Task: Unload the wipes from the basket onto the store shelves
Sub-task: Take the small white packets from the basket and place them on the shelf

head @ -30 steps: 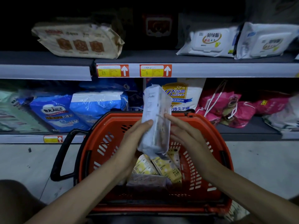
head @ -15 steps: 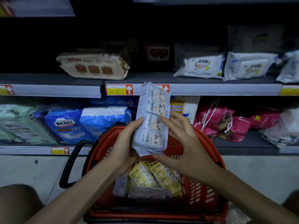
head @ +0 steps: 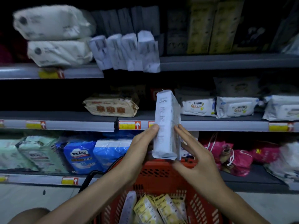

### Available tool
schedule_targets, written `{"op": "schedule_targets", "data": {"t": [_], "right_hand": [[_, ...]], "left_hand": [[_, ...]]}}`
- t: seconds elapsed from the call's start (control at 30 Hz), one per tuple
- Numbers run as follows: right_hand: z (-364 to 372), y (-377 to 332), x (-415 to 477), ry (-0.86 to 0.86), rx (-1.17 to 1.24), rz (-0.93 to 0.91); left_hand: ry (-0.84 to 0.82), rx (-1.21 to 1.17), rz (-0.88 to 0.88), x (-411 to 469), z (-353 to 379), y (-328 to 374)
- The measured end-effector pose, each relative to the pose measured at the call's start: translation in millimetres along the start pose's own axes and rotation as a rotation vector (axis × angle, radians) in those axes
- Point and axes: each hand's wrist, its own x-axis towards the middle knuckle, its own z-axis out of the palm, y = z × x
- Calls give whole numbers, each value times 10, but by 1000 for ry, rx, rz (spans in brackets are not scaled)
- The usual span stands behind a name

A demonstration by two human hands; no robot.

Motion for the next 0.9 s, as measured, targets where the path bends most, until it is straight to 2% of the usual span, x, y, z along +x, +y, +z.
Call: {"op": "schedule_targets", "data": {"t": [0.1, 0.17, 0.3, 0.4, 0.6, 0.77, 0.83, 0.9], "right_hand": [[-167, -224, 128, 48, 206, 15], [-278, -371, 226, 106, 326, -13], [-476, -598, 419, 135, 410, -82], [-587, -759, 587, 121, 430, -119], [-714, -890, 1183, 177, 288, -232], [-720, -995, 1914, 240, 233, -311], [-688, -991, 2216, 297, 162, -316], [-570, -892, 2407, 345, 107, -265]], "left_hand": [[-40, 123, 73, 64, 30, 261], [-123, 185, 168, 60, 32, 442], [-269, 379, 386, 28, 103, 750], [-248, 492, 470, 158, 143, 943], [46, 690, 656, 503, 184, 1313], [429, 909, 854, 858, 202, 1696], [615, 988, 849, 980, 248, 1805], [755, 1069, 722, 1104, 269, 1823]]}}
